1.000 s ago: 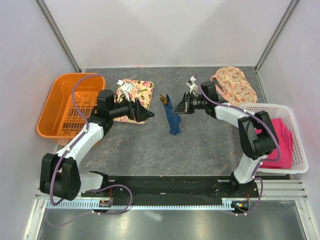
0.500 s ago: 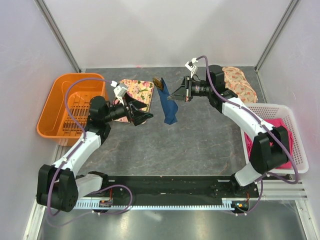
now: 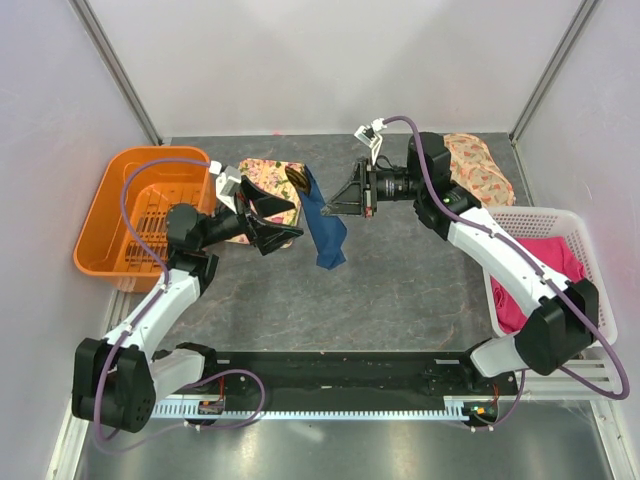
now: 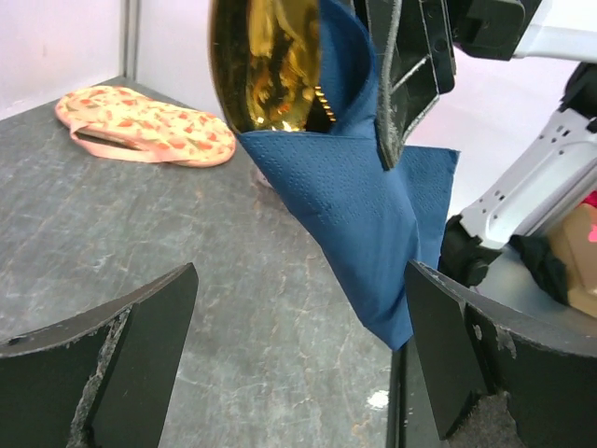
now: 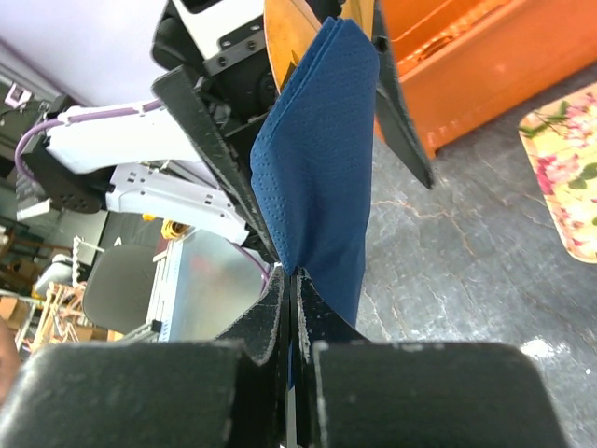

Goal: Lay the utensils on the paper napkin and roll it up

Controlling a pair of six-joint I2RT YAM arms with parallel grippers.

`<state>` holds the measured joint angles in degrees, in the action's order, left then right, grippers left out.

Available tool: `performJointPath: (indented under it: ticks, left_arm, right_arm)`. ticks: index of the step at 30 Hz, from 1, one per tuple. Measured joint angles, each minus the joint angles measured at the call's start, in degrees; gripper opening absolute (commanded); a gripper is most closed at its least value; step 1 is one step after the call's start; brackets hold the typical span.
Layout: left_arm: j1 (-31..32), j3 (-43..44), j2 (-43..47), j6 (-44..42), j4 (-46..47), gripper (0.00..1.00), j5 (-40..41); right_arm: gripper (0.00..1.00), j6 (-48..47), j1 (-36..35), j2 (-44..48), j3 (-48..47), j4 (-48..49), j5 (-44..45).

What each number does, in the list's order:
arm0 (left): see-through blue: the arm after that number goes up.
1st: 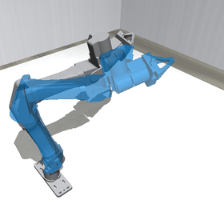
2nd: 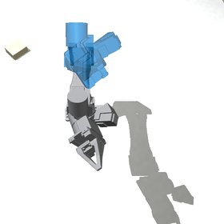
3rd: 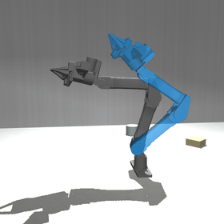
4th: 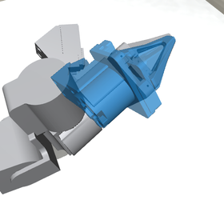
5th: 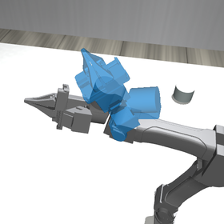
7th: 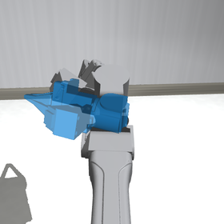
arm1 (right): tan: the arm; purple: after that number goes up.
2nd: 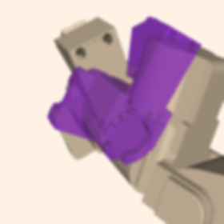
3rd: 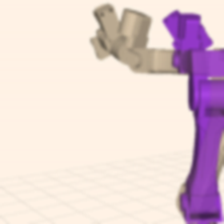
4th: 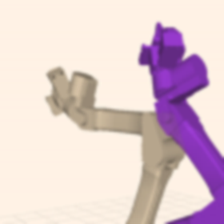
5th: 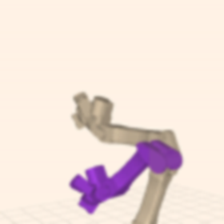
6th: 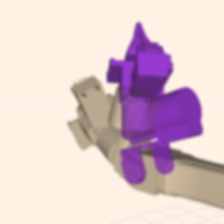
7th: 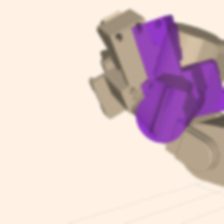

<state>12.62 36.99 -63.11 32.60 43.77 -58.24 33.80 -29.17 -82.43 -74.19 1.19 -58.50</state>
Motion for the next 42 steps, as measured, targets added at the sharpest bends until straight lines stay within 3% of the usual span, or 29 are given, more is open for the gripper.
performJointPath:
  ticks: [14, 17, 20, 28, 42]
  left_arm:
    - [3.91, -0.76, 0.63, 10.01, 7.58, 0.97, -0.15]
    - [5.07, -0.76, 1.07, 12.22, 9.84, 0.90, -0.20]
    - [6.34, -0.72, 1.73, 14.21, 11.63, 0.74, -0.22]
    - [6.51, -0.50, 2.14, 16.94, 13.70, 0.68, 1.20]
    - [6.51, -0.28, 3.32, 20.50, 15.39, 0.29, 1.77]
  right_arm:
    - [0.00, -1.46, -4.87, 2.08, 0.00, -0.68, 0.04]
    - [0.00, -1.68, -5.62, 2.16, 0.00, -0.83, 0.07]
    - [0.00, -1.95, -6.49, 2.16, 0.00, -0.87, 0.09]
    - [0.00, -2.10, -7.87, 2.78, 0.00, -0.87, 0.13]
    - [0.00, -2.38, -8.00, 3.28, 0.00, -0.85, 1.18]
